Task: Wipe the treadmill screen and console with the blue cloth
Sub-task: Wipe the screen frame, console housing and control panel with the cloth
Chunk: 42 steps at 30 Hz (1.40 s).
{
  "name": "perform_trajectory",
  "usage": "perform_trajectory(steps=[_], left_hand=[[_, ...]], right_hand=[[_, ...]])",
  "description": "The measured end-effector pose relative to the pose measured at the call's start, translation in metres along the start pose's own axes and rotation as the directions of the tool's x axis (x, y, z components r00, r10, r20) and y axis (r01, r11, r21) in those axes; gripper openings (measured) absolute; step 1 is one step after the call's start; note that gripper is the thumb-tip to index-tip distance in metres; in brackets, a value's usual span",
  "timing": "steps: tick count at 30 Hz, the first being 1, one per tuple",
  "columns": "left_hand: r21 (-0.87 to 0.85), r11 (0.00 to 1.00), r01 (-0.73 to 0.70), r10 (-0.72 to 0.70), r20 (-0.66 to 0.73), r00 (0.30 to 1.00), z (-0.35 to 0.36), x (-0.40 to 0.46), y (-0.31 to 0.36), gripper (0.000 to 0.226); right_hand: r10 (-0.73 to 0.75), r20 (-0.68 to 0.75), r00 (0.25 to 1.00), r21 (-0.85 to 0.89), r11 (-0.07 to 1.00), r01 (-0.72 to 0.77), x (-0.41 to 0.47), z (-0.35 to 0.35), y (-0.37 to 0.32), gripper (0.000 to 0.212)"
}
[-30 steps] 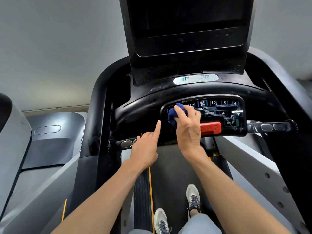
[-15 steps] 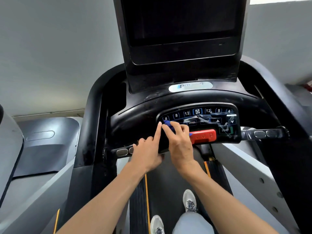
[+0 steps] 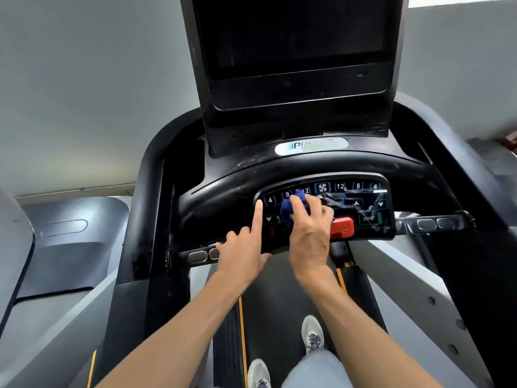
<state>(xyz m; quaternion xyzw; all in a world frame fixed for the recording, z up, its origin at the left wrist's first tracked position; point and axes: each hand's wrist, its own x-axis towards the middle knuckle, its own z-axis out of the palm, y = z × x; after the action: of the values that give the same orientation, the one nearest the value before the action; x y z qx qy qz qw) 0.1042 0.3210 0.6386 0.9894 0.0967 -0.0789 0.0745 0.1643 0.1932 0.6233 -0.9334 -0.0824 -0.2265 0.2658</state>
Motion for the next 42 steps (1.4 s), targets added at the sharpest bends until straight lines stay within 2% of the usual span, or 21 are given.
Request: perform_trajectory(steps=[2, 4, 7, 8, 9, 12, 13, 14, 16, 18, 20, 22, 23, 24, 28, 30, 33, 35, 37, 39, 42], left_hand=[[0.012, 1.0, 0.012, -0.011, -0.022, 1.0, 0.003, 0.002, -0.001, 0.122], [0.015, 1.0, 0.006, -0.006, -0.036, 0.999, 0.005, 0.004, -0.002, 0.122], [0.012, 1.0, -0.007, 0.007, -0.019, 1.0, 0.002, 0.002, -0.001, 0.123], [0.004, 1.0, -0.007, 0.007, -0.017, 1.0, 0.002, 0.001, -0.001, 0.123], [-0.003, 1.0, -0.004, 0.004, -0.023, 1.0, 0.003, 0.001, -0.001, 0.123], [-0.014, 1.0, 0.009, -0.01, -0.036, 0.999, 0.007, 0.004, -0.004, 0.124], [-0.019, 1.0, 0.003, -0.004, -0.027, 1.0, 0.007, 0.005, -0.004, 0.123], [-0.023, 1.0, -0.001, 0.0, -0.017, 1.0, 0.006, 0.005, -0.004, 0.123], [-0.031, 1.0, 0.003, -0.003, -0.006, 1.0, 0.001, 0.002, -0.001, 0.123], [-0.041, 0.999, 0.012, -0.013, -0.011, 1.0, -0.002, 0.0, 0.002, 0.123], [-0.045, 0.999, 0.023, -0.024, -0.017, 1.0, 0.0, -0.001, 0.002, 0.123], [-0.041, 0.999, 0.027, -0.028, -0.02, 0.999, 0.002, 0.001, 0.0, 0.123], [-0.042, 0.999, 0.024, -0.025, -0.012, 1.0, 0.002, 0.002, -0.001, 0.124], [-0.048, 0.999, 0.022, -0.021, 0.002, 1.0, 0.0, 0.003, -0.002, 0.123], [-0.076, 0.996, 0.049, -0.048, 0.02, 0.999, -0.009, 0.002, 0.005, 0.12], [-0.066, 0.995, 0.073, -0.072, 0.01, 0.997, -0.006, 0.002, 0.009, 0.122], [-0.085, 0.988, 0.125, -0.126, 0.001, 0.992, -0.004, 0.006, 0.015, 0.129], [-0.132, 0.978, 0.161, -0.161, 0.01, 0.987, -0.008, 0.007, 0.018, 0.131], [-0.154, 0.972, 0.179, -0.174, 0.045, 0.984, -0.016, 0.006, 0.021, 0.131], [-0.145, 0.97, 0.194, -0.187, 0.061, 0.98, -0.019, 0.005, 0.024, 0.131], [-0.123, 0.968, 0.217, -0.211, 0.062, 0.976, -0.018, 0.006, 0.025, 0.129]], right_hand=[[-0.224, 0.067, 0.972, -0.019, 0.974, 0.226, -0.012, 0.002, -0.011, 0.035], [-0.305, 0.093, 0.948, -0.003, 0.952, 0.306, 0.015, 0.001, -0.009, 0.029], [-0.02, -0.016, 1.0, 0.028, 0.999, 0.021, 0.044, -0.005, 0.002, 0.031], [0.035, -0.031, 0.999, 0.033, 0.999, -0.034, 0.037, -0.006, 0.001, 0.033], [0.008, -0.024, 1.0, 0.018, 1.0, -0.008, 0.025, -0.005, -0.005, 0.033], [-0.338, 0.081, 0.938, 0.001, 0.941, 0.339, 0.003, -0.003, -0.019, 0.028], [-0.376, 0.109, 0.92, 0.013, 0.926, 0.377, 0.014, -0.002, -0.015, 0.027], [-0.344, 0.123, 0.931, 0.011, 0.939, 0.345, 0.027, -0.003, -0.008, 0.025], [-0.117, 0.068, 0.991, 0.022, 0.993, 0.115, 0.046, -0.008, 0.007, 0.024], [0.047, 0.014, 0.999, 0.033, 0.998, -0.047, 0.04, -0.012, 0.011, 0.026], [-0.107, 0.07, 0.992, -0.021, 0.994, 0.109, 0.017, -0.008, -0.004, 0.023], [-0.345, 0.16, 0.925, 0.019, 0.938, 0.346, 0.01, -0.005, -0.01, 0.029], [-0.385, 0.181, 0.905, 0.045, 0.923, 0.383, 0.019, -0.005, -0.009, 0.034], [-0.364, 0.18, 0.914, 0.053, 0.931, 0.36, 0.031, -0.007, -0.004, 0.038], [-0.083, 0.09, 0.993, 0.073, 0.994, 0.077, 0.047, -0.019, 0.017, 0.045], [-0.209, 0.181, 0.961, 0.068, 0.978, 0.2, 0.024, -0.02, 0.013, 0.051], [-0.446, 0.308, 0.84, 0.16, 0.895, 0.416, 0.026, -0.02, 0.007, 0.05], [-0.418, 0.289, 0.861, 0.168, 0.908, 0.385, 0.052, -0.017, 0.009, 0.042], [-0.255, 0.233, 0.939, 0.141, 0.964, 0.227, 0.067, -0.018, 0.02, 0.041], [-0.133, 0.204, 0.97, 0.115, 0.987, 0.111, 0.059, -0.024, 0.029, 0.046], [-0.275, 0.291, 0.916, 0.15, 0.959, 0.24, 0.03, -0.027, 0.025, 0.045]])
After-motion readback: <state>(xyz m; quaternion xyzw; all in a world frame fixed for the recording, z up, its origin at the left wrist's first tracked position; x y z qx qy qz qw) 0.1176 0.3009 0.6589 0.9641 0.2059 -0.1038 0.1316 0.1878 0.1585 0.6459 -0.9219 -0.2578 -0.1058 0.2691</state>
